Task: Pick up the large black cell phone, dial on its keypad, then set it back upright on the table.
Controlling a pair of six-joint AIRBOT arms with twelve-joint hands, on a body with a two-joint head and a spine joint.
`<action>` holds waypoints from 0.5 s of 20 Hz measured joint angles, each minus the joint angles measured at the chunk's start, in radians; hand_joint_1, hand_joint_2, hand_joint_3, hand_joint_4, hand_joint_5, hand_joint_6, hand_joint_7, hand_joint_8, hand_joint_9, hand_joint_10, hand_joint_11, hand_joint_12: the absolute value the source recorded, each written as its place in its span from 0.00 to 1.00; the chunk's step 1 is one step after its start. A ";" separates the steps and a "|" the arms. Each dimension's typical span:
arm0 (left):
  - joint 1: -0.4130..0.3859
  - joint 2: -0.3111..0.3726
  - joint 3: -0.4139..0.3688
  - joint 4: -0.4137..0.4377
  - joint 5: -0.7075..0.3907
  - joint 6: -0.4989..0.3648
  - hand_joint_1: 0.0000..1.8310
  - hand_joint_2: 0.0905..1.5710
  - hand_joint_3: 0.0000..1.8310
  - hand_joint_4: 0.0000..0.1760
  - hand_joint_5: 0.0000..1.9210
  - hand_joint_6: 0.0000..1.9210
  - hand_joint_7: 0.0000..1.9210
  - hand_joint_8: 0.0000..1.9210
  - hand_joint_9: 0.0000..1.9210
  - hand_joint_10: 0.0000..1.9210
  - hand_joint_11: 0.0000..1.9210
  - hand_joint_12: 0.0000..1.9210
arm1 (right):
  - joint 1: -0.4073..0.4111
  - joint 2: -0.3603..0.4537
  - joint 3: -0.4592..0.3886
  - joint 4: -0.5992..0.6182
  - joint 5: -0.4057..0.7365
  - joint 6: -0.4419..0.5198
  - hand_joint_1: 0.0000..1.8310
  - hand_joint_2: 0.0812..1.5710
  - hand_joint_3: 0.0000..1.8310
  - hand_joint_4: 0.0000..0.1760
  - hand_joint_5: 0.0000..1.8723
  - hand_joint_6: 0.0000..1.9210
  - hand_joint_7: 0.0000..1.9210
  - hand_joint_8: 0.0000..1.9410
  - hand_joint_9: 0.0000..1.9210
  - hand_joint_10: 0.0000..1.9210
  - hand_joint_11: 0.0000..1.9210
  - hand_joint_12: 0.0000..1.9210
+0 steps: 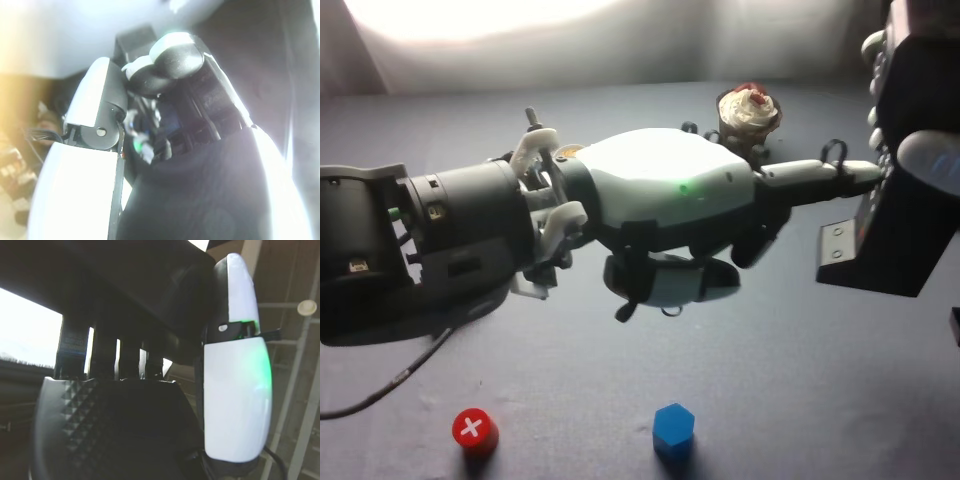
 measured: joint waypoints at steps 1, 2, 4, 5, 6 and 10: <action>0.000 0.000 -0.004 -0.001 0.000 -0.008 0.71 0.81 0.02 0.66 0.00 0.00 0.33 0.85 0.45 1.00 0.46 1.00 | 0.000 0.000 0.000 0.002 0.002 0.000 0.74 0.75 0.00 0.00 0.47 0.47 0.37 0.73 0.41 0.78 0.50 0.66; 0.000 0.005 -0.004 0.002 0.000 -0.019 0.71 0.81 0.02 0.65 0.00 0.00 0.33 0.85 0.45 1.00 0.46 1.00 | 0.000 0.000 0.000 -0.002 0.002 0.000 0.74 0.75 0.00 0.00 0.48 0.47 0.36 0.74 0.41 0.78 0.50 0.67; 0.016 0.019 -0.003 0.008 -0.030 -0.036 0.71 0.81 0.02 0.65 0.00 0.00 0.33 0.85 0.45 1.00 0.46 1.00 | 0.000 -0.001 0.000 -0.014 0.002 0.000 0.74 0.75 0.00 0.00 0.48 0.48 0.35 0.73 0.40 0.78 0.49 0.67; 0.024 0.032 0.000 0.018 -0.047 -0.049 0.71 0.81 0.02 0.61 0.00 0.00 0.33 0.85 0.45 1.00 0.46 1.00 | 0.000 -0.002 0.000 -0.026 0.002 0.000 0.74 0.75 0.00 0.00 0.49 0.48 0.36 0.73 0.40 0.77 0.48 0.67; 0.028 0.043 0.005 0.021 -0.053 -0.051 0.71 0.81 0.02 0.60 0.00 0.00 0.33 0.85 0.45 1.00 0.46 1.00 | 0.000 -0.003 0.000 -0.036 0.002 0.000 0.74 0.75 0.00 0.00 0.48 0.48 0.35 0.74 0.40 0.77 0.48 0.67; 0.044 0.094 0.060 0.014 -0.061 -0.055 0.71 0.81 0.02 0.62 0.00 0.00 0.32 0.86 0.46 1.00 0.48 1.00 | 0.000 -0.002 0.005 -0.032 -0.001 0.000 0.74 0.75 0.00 0.00 0.48 0.48 0.36 0.74 0.41 0.76 0.47 0.64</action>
